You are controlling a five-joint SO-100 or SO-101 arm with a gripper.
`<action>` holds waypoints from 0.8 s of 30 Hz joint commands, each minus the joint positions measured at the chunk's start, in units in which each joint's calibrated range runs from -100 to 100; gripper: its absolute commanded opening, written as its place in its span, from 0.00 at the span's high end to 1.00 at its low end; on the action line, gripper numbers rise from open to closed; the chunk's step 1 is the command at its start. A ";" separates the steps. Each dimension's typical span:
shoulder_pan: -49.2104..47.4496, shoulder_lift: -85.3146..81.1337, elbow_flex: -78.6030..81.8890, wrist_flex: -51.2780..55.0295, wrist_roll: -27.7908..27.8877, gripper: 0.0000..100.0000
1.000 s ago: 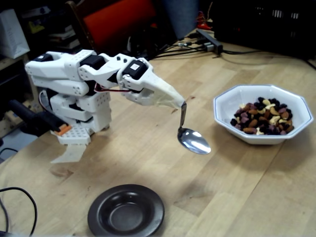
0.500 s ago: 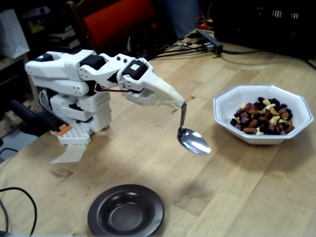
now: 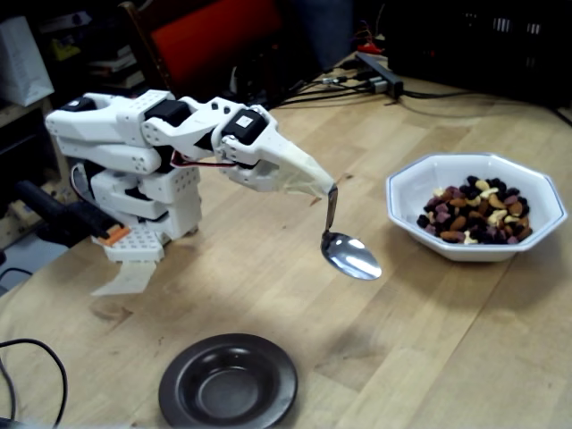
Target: Use spoon to transfer food from the white bowl to brown plate
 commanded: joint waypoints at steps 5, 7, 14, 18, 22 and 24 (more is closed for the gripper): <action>0.17 -0.69 -0.24 -1.33 -0.05 0.96; 0.17 -0.69 -0.24 -1.33 -0.05 0.96; -0.35 -0.69 -0.24 -1.33 -0.39 0.96; -0.35 -0.95 -0.24 -1.33 -0.15 0.96; -0.35 -1.03 -0.24 -1.80 -0.10 0.96; -0.35 -1.03 -0.24 -2.04 -0.10 0.96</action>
